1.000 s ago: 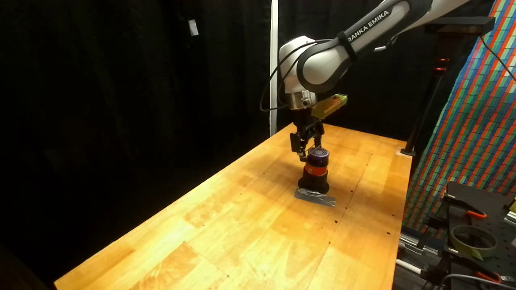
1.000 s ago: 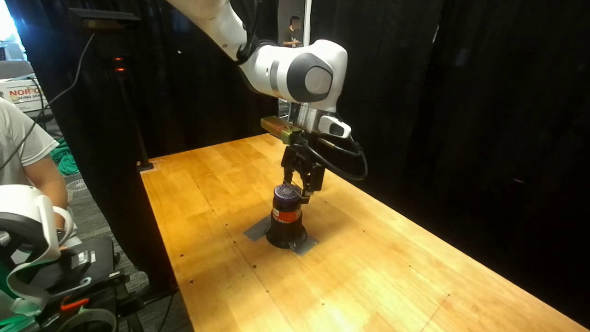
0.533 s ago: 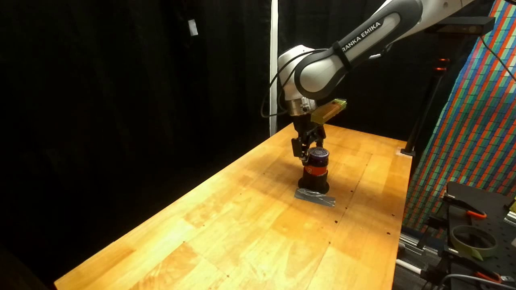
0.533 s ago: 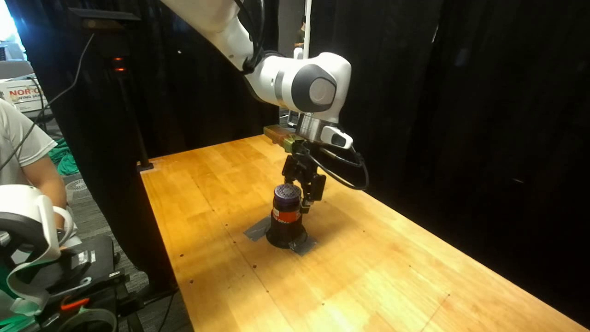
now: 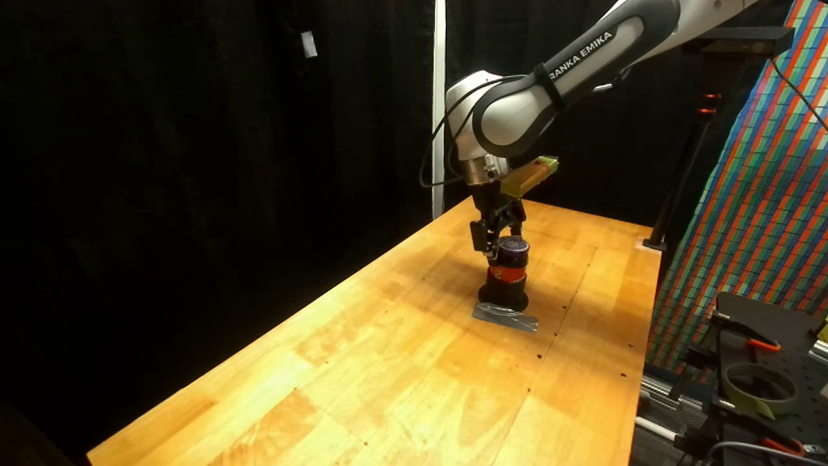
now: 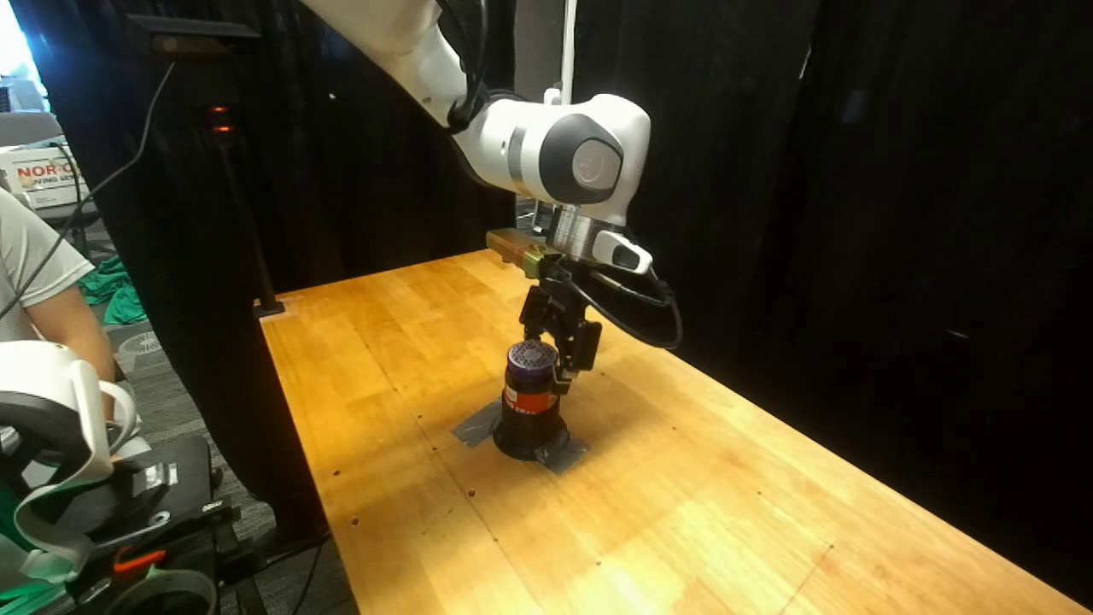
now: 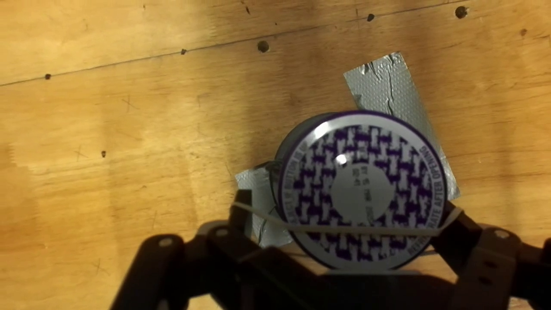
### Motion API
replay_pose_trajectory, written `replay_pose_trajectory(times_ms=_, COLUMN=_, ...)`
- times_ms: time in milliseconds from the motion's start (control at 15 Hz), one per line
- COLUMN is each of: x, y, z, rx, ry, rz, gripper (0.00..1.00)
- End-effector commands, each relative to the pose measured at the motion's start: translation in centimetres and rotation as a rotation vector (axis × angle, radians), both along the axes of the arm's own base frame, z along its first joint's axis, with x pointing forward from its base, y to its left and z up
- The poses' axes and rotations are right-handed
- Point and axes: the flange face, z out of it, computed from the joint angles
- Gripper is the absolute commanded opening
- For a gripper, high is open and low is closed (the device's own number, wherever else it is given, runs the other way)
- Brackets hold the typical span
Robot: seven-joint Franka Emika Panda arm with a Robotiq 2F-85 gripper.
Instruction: Put a rubber band around the cup
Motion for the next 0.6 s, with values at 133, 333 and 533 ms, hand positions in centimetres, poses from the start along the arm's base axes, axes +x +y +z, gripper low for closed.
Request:
replay_pose_trajectory(times_ms=133, x=-2.2, y=-1.7, z=2.1, rx=-0.014, ry=0.012, rz=-0.014, gripper=1.0)
replay_pose_trajectory(times_ms=333, x=-3.0, y=-2.0, z=2.8, rx=-0.009, ry=0.01, rz=-0.018, gripper=1.0)
replay_pose_trajectory(times_ms=533, x=-4.0, y=-2.3, z=3.5, rx=-0.007, ry=0.003, rz=-0.018, gripper=1.0)
